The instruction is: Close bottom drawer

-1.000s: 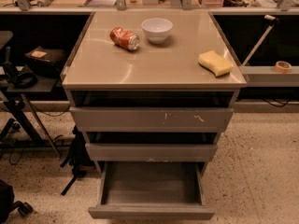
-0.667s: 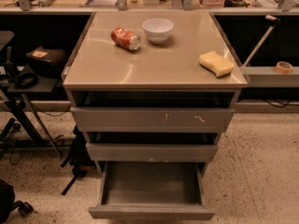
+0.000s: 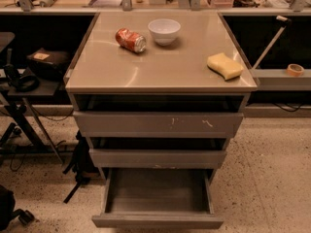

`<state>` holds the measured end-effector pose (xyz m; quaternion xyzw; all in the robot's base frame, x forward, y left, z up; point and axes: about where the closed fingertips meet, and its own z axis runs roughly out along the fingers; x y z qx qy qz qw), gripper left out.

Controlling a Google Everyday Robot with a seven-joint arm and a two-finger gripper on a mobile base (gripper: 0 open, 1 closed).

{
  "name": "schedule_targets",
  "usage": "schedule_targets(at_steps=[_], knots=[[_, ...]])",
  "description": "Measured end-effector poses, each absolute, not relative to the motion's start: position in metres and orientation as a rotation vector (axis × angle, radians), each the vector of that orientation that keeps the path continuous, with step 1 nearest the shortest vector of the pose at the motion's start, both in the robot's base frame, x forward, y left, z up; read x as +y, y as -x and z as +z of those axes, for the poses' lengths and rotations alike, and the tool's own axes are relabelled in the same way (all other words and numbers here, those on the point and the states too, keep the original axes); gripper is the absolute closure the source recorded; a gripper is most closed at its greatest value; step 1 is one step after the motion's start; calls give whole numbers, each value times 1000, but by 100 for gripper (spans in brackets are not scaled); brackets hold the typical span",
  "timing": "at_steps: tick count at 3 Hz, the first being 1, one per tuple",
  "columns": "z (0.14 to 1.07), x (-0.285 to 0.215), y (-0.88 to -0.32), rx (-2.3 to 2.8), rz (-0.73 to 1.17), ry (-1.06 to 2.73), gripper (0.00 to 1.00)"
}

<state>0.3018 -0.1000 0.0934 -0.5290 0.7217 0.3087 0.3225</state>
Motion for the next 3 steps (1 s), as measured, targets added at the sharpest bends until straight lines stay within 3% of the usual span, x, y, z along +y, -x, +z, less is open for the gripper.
schedule_targets(at_steps=[2, 3], knots=[[110, -87, -319, 1816, 830, 1413, 0], [145, -51, -349, 1693, 829, 1469, 0]])
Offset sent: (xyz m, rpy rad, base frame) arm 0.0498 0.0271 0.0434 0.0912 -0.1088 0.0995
